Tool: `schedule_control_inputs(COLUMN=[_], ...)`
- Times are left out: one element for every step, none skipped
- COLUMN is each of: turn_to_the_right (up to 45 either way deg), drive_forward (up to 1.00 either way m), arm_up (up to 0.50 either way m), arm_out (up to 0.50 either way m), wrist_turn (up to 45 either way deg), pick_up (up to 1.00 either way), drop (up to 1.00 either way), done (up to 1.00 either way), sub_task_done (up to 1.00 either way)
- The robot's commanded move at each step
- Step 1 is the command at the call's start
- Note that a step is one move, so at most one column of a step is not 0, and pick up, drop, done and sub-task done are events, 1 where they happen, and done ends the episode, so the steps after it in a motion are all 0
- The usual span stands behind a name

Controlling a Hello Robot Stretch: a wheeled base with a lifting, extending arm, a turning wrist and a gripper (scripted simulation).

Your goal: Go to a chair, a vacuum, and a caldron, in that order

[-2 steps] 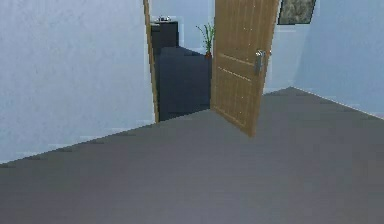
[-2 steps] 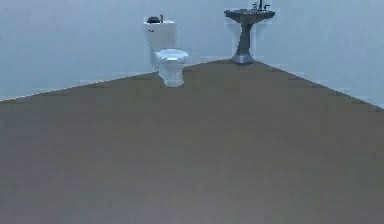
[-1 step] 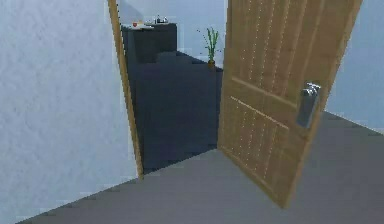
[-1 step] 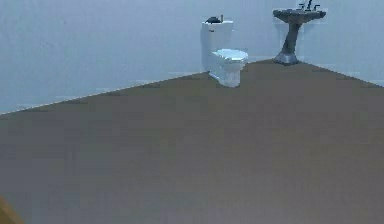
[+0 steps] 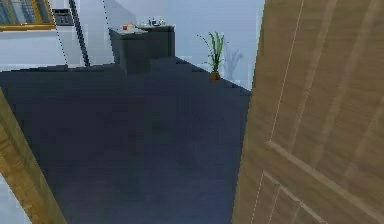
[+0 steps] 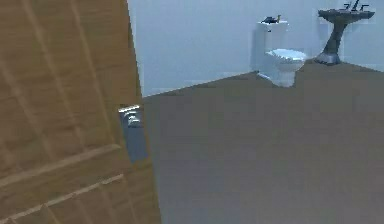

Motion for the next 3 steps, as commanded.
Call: schedule_control_inputs(turn_to_the_right=[-18.0,0.0,-36.0], drive_forward=[0.0,0.85,0.0], arm_up=[0.0,0.0,0.0], arm_out=[0.0,0.0,0.0], wrist_turn=[0.0,0.0,0.0], pick_up=[0.0,0.0,0.0], drop=[0.0,0.0,0.0], done=[0.0,0.0,0.0], sub_task_done=[0.0,0.0,0.0])
